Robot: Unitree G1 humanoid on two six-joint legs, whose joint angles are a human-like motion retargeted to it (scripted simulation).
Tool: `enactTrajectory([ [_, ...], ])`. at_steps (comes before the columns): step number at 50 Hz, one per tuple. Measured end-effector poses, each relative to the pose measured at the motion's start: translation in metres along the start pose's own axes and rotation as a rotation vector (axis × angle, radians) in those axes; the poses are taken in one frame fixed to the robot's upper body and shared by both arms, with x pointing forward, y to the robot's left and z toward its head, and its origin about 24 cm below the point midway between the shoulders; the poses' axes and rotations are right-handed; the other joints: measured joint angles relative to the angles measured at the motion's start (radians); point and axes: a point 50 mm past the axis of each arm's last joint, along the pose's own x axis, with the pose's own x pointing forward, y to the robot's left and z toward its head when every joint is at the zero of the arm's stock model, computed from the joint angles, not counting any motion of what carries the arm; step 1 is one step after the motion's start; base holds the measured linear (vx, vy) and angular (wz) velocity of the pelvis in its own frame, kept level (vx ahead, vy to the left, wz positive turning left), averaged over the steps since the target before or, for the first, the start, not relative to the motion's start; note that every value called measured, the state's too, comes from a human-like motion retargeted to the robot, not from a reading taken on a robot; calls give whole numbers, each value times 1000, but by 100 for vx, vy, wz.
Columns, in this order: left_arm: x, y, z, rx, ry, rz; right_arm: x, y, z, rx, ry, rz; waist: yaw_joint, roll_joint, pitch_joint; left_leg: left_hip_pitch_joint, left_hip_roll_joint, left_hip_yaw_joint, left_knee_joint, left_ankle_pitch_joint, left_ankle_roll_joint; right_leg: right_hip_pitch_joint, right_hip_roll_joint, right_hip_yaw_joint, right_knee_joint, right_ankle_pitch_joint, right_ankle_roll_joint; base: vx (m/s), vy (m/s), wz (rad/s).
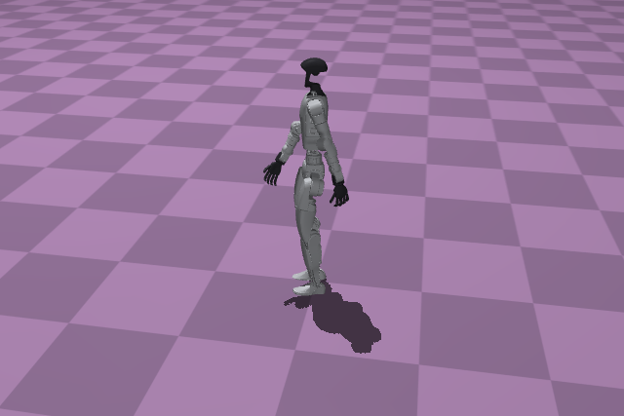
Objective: In place motions
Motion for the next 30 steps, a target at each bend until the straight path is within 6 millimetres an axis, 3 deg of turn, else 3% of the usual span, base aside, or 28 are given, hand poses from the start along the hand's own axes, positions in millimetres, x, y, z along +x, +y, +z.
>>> enactTrajectory([
  [3, 0, 2, 19, 0, -54, 14, -2, 4, -16, 15, 35, 1, -34, 0, -20, 4, -9, -18, -88, 55, -11, -19, -8, -13, 6, 4, 8, 6, 8, 27],
  [7, -2, 9, 51, 17, -145, 58, -7, -4, -30, 49, 59, -18, -14, -16, 0, 17, -27, -26, -130, 75, 3, -15, -19, -19, 5, 12, 18, 5, 6, 4],
  [13, -5, 6, 77, -41, -216, 45, -17, -7, -67, 54, 150, -37, -5, -34, -3, 15, -43, -24, -130, 76, 31, -13, -29, -14, 4, 27, 31, 11, 12, -7],
  [17, -6, 0, 91, -68, -273, 20, -30, -10, -98, 93, 212, -55, -9, -42, 7, 27, -57, -18, -136, 76, 48, -16, -39, 8, 29, 25, 51, 11, 15, -15],
  [23, -9, -3, 106, 32, -272, 12, -63, -14, -161, 205, 340, -115, 3, -46, 3, 31, -68, -12, -141, 76, 66, -51, -61, 18, 137, 36, 81, 10, 10, -15],
  [27, -14, -3, 124, 125, -263, 12, -91, -17, -199, 211, 466, -148, -13, -32, 13, 34, -48, -6, -142, 80, 79, -121, -83, 2, 303, 185, 106, 4, 12, -23],
  [30, -22, -11, 154, 158, -344, 7, -108, -25, -217, 210, 534, -191, -28, -17, 46, 36, -26, 12, -139, 85, 87, -228, -109, 8, 503, 345, 99, -8, 15, -31],
])
